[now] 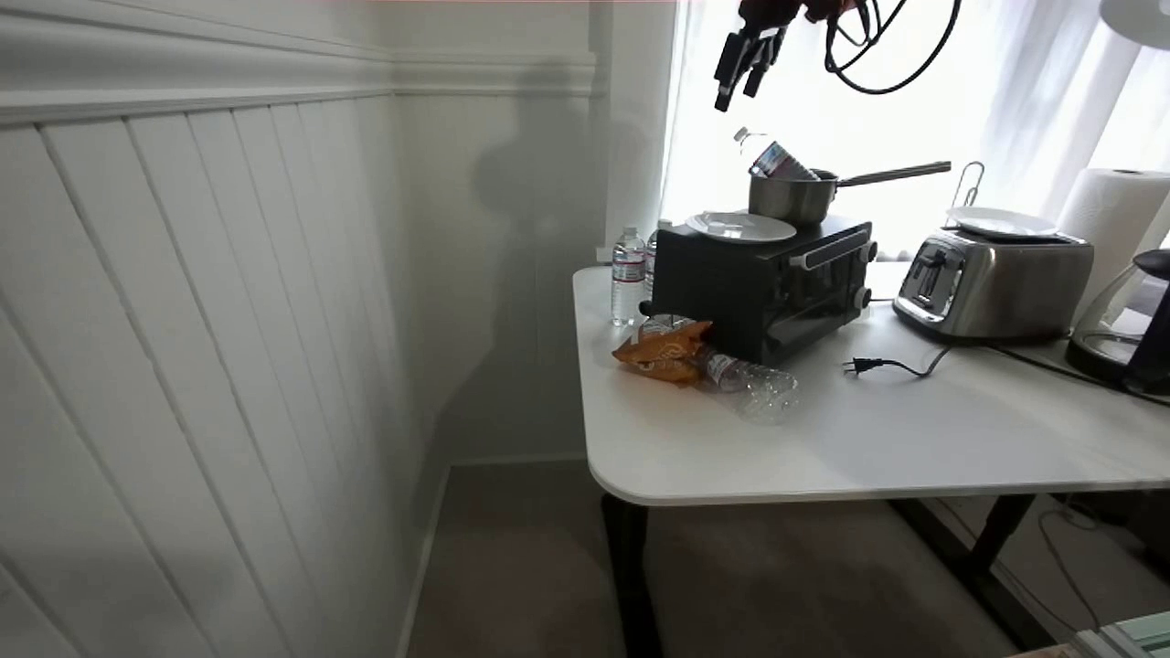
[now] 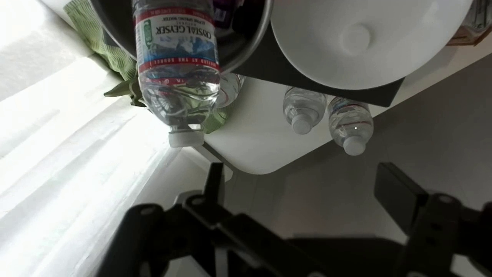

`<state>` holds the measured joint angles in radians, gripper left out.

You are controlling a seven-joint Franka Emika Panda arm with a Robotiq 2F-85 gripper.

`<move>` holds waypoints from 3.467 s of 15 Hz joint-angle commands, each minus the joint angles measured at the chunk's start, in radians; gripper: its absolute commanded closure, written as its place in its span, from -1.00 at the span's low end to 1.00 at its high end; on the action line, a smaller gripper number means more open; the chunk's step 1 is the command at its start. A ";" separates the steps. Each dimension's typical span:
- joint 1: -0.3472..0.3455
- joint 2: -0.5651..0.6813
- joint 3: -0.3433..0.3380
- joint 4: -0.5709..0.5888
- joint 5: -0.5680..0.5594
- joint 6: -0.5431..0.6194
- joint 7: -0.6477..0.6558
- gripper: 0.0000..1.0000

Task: Remove the water bottle from the pot.

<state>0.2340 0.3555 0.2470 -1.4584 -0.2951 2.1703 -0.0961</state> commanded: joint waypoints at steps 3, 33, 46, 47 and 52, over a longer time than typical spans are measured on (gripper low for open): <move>0.031 0.074 -0.076 0.073 -0.048 0.062 0.010 -1.00; 0.104 0.230 -0.195 0.323 -0.107 -0.093 0.037 0.84; 0.075 0.118 -0.258 0.450 -0.090 -0.132 0.333 0.84; 0.069 0.111 -0.268 0.462 -0.085 -0.149 0.354 0.84; 0.022 0.117 -0.314 0.557 -0.073 -0.180 0.453 0.84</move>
<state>0.2748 0.4652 -0.0440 -0.9778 -0.3779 2.0175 0.3005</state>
